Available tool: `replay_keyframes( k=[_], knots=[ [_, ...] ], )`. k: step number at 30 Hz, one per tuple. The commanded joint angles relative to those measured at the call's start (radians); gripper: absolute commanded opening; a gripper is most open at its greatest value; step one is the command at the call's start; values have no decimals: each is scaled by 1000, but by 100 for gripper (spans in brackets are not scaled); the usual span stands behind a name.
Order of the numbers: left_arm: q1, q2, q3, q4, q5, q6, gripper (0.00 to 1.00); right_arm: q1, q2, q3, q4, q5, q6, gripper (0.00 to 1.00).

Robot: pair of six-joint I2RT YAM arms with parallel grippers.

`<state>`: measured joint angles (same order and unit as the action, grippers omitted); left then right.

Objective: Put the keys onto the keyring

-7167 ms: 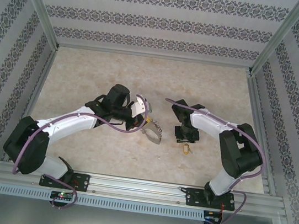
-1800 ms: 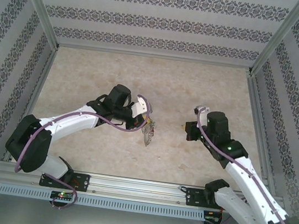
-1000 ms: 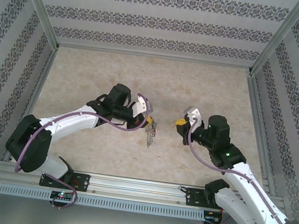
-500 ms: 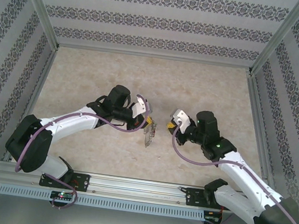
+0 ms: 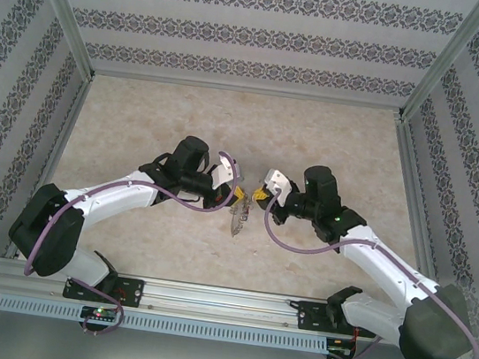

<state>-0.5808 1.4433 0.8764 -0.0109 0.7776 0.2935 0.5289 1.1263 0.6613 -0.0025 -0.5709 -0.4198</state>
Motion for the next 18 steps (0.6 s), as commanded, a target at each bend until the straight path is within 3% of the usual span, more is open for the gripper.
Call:
replay_keyframes(
  k=[1,18],
  knots=[
    [-1,6,-15,69,28,-21,0,16,15,43,24,-102,-13,0],
    [-1,33,-59,141,6,-109,0,57,83,18,33,-34,60,0]
  ],
)
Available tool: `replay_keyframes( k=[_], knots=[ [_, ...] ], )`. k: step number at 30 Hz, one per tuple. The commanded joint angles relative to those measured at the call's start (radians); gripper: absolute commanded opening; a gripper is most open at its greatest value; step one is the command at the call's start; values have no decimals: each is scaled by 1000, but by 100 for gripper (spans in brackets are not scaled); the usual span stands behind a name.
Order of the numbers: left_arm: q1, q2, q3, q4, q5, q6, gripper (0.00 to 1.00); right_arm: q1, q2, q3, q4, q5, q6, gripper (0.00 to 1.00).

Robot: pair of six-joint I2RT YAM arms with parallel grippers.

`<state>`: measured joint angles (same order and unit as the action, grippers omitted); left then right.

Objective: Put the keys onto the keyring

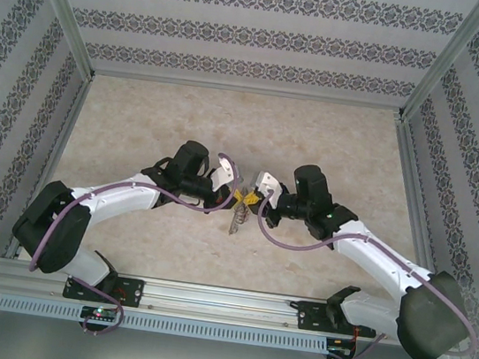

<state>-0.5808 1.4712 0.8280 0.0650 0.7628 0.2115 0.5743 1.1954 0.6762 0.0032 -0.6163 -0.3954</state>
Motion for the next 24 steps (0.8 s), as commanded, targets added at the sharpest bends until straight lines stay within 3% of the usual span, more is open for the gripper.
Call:
replay_keyframes(
  k=[1,24],
  knots=[
    [-1,5,-13,68,19,-29,0,12,18,2,29,17,41,0],
    [-4,10,8,-2,2,35,0,28,-11,5,81,76,165,0]
  ],
)
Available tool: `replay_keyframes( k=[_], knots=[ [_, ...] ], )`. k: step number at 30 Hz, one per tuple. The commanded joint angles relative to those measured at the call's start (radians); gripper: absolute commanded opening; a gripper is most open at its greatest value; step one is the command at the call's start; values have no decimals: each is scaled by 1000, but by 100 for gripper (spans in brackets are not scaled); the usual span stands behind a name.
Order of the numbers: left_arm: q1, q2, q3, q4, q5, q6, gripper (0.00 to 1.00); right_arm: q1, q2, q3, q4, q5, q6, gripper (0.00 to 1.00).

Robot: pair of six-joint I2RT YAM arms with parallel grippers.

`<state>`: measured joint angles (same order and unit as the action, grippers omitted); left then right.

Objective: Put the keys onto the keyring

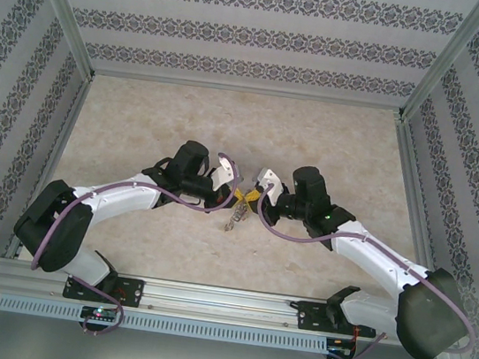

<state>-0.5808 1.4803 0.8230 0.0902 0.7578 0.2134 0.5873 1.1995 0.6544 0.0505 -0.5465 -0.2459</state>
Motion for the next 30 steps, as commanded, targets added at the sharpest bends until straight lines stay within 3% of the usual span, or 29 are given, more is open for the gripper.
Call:
replay_keyframes(
  k=[1,13,30],
  knots=[
    [-5,1,13,-29,8,35,0,19,-13,29,34,10,16,0],
    [-5,1,10,-29,4,47,0,29,-9,44,30,125,27,0],
    [-6,8,21,-18,-4,53,0,43,34,108,-88,155,49,0]
  ],
)
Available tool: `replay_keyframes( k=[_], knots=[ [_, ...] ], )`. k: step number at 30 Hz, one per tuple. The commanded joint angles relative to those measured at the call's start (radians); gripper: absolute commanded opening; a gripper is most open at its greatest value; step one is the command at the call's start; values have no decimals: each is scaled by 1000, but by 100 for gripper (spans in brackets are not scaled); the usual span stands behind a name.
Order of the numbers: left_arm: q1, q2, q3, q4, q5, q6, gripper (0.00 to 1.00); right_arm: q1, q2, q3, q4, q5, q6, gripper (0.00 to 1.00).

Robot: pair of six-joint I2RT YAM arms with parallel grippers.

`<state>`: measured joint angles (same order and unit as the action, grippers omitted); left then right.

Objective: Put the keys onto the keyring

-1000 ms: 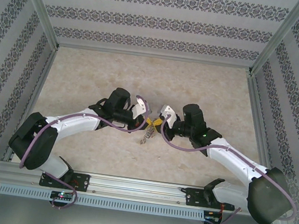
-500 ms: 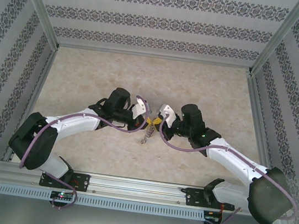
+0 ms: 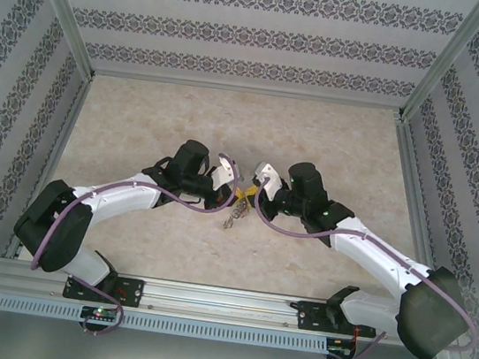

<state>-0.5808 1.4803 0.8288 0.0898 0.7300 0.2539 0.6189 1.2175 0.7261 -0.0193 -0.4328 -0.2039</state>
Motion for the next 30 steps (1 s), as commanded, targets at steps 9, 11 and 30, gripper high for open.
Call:
replay_keyframes(
  k=[9,11,30],
  knots=[
    [-6,0,6,-6,31,16,0,18,44,65,-24,151,57,0],
    [-6,-5,1,-3,26,18,0,17,50,74,-41,203,76,0],
    [-5,0,-143,326,-37,-155,0,5,74,119,-120,246,159,0]
  ],
)
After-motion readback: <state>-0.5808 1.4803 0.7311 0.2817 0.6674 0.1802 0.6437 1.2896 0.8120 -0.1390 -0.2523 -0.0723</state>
